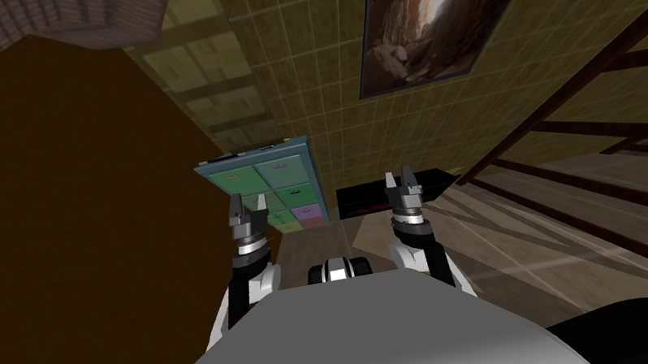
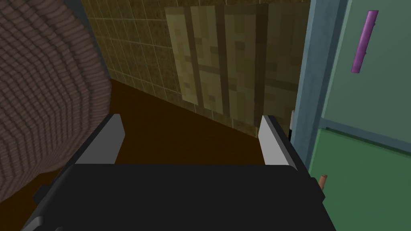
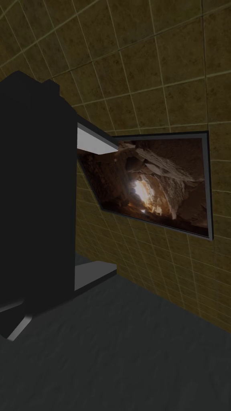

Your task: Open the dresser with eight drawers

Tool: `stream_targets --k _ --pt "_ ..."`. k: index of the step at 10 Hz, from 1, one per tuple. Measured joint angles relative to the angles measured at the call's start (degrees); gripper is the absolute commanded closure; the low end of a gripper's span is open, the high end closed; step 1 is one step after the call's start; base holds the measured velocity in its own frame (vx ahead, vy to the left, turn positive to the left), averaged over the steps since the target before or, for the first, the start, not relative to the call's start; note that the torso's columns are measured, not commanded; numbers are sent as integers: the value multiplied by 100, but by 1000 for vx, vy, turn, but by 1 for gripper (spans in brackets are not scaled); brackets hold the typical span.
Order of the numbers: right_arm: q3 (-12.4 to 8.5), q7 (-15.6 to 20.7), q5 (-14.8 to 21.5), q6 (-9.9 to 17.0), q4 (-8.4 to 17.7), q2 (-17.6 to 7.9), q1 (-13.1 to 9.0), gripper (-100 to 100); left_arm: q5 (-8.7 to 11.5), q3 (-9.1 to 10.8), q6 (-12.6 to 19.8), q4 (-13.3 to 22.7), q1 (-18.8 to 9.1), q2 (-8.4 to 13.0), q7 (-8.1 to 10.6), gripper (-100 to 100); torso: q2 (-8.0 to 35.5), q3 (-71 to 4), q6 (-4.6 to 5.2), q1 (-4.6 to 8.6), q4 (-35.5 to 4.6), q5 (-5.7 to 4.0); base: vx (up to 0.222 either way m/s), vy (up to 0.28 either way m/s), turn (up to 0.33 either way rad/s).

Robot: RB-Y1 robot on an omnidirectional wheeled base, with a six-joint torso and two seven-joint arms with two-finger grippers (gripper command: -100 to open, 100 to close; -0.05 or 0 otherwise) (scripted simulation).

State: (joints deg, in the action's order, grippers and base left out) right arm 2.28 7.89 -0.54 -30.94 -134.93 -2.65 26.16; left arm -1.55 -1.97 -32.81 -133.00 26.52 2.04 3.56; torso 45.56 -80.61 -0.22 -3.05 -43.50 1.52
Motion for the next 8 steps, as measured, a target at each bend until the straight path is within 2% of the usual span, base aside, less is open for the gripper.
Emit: stream_targets --k 3,5,8 --pt "0 0 0 0 0 0 0 0 -10 1 -57 285 -77 377 -22 -100 -11 -16 1 26 -23 5 32 4 -24" --pt "0 0 0 0 0 0 0 0 -2 24 -113 534 -156 513 -19 -100 -18 -38 -24 69 -23 -37 52 10 0" --pt "0 0 0 0 0 0 0 0 -11 43 -129 856 -230 642 -36 -100 -40 -68 -4 96 -9 -32 41 7 -7"
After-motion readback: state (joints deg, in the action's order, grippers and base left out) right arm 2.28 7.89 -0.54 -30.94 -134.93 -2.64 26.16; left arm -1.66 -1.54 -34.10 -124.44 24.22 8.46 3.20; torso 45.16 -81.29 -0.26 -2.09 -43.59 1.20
